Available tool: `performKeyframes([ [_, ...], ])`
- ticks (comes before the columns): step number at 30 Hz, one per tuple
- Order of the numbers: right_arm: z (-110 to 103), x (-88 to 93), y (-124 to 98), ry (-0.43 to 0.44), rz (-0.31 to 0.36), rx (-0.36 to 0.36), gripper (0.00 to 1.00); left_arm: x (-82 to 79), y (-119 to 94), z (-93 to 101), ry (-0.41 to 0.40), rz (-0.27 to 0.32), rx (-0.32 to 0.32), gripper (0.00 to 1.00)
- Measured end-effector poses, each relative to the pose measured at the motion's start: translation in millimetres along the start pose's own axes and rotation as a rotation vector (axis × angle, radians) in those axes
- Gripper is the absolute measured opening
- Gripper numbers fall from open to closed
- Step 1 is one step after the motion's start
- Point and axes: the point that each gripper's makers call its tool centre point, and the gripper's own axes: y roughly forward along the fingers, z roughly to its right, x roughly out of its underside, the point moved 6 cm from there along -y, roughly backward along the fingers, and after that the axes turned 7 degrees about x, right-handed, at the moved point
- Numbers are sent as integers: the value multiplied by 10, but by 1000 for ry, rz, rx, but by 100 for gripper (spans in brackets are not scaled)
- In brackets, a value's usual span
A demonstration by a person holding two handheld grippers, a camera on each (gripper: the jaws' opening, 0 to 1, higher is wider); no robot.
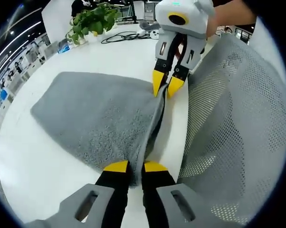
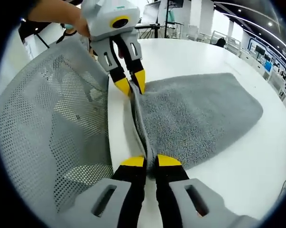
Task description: Fold the towel on the table until its edges align and the towel forms a compact rectangular stack.
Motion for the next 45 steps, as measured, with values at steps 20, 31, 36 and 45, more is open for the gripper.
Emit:
performKeyframes([
  [20,-137,-64,-144,109,7,-61,4,-19,-95,131,6,-33,46,8],
  [31,-187,-127,-309,222,76,-89,4,-64,-275,223,-54,41,90,8],
  [36,-201,-156,-356,233,88,-100,4,-59,-312,245,-76,59,108,8],
  [45,-172,-240,-478,278,108,-128,4,-144,-470,274,-88,86,138,8],
])
